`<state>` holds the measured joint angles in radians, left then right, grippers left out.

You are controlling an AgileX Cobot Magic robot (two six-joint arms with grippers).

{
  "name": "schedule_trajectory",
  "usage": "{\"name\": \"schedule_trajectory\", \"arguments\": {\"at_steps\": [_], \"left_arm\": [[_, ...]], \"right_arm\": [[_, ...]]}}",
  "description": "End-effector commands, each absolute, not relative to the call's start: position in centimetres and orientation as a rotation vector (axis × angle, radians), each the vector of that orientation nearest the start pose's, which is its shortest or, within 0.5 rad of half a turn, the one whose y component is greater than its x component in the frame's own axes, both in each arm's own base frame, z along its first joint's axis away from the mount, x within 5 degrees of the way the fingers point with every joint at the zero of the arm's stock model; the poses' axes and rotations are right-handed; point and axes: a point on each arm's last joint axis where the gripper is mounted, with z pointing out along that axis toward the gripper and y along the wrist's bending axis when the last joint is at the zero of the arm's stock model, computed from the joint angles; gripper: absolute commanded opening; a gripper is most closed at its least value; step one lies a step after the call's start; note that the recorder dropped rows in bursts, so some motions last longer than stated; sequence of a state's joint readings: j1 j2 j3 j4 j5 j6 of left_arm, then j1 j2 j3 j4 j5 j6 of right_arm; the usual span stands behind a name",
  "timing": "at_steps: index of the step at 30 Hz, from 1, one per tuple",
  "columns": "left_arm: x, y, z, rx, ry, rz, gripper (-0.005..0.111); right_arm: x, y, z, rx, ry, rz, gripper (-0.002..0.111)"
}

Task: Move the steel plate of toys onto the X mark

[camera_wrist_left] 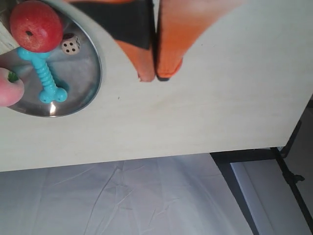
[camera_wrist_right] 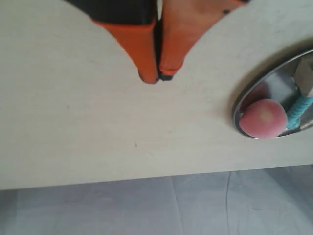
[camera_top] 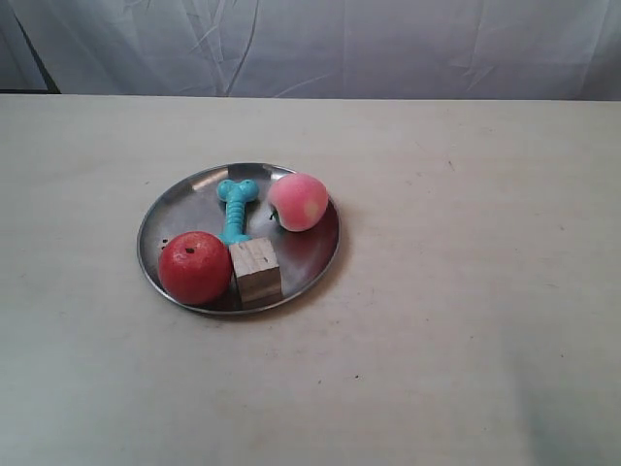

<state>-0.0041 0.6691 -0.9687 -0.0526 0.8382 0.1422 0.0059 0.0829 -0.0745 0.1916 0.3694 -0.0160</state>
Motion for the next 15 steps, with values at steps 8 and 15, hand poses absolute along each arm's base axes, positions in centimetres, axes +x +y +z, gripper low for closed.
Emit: {"name": "schedule_trajectory", "arguments": {"at_steps": [8,15], "left_arm": [[10.7,-0.1,40.3,0.142,2.014,0.079,0.0],[10.7,-0.1,40.3,0.142,2.014,0.079,0.0]], "right_arm": [[5.7,0.4,17.6,0.173,1.92,0.178,0.0],[5.8,0.4,17.8,0.11,1.902,0.138,0.0]]}}
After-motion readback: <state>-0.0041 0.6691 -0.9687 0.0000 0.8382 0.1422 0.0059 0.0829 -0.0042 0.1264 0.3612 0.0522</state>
